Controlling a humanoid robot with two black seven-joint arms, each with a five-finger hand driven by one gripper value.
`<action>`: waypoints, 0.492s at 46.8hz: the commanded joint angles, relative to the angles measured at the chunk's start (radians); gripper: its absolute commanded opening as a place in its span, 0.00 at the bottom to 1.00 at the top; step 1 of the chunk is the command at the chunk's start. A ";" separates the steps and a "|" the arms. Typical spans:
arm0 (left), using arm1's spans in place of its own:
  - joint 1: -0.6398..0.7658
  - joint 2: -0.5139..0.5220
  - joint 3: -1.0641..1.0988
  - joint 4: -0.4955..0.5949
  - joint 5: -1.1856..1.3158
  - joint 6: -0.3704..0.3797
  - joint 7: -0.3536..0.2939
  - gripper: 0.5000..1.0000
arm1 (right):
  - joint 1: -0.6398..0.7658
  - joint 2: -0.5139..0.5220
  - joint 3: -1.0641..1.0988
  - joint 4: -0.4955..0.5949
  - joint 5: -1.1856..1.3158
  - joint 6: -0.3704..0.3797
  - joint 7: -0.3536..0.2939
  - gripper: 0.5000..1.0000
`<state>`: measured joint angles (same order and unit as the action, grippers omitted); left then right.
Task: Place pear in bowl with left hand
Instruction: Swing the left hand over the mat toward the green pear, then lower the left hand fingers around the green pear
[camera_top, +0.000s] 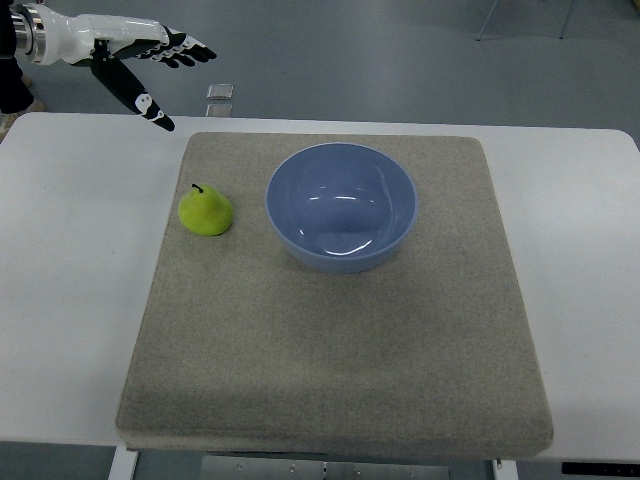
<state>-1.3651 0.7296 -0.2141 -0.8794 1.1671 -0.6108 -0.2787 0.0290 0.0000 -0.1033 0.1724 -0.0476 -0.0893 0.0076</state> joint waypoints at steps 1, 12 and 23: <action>-0.002 0.013 -0.001 -0.052 0.063 0.000 -0.007 0.97 | 0.000 0.000 -0.001 -0.001 0.000 0.000 0.000 0.85; 0.003 0.057 0.004 -0.196 0.192 0.000 -0.010 0.96 | 0.000 0.000 0.001 0.001 0.000 0.000 0.000 0.85; 0.027 0.073 0.004 -0.274 0.276 0.000 -0.010 0.95 | 0.000 0.000 0.001 0.001 0.000 0.000 0.000 0.85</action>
<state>-1.3493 0.8010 -0.2101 -1.1434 1.4245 -0.6108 -0.2884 0.0291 0.0000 -0.1034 0.1722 -0.0475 -0.0892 0.0076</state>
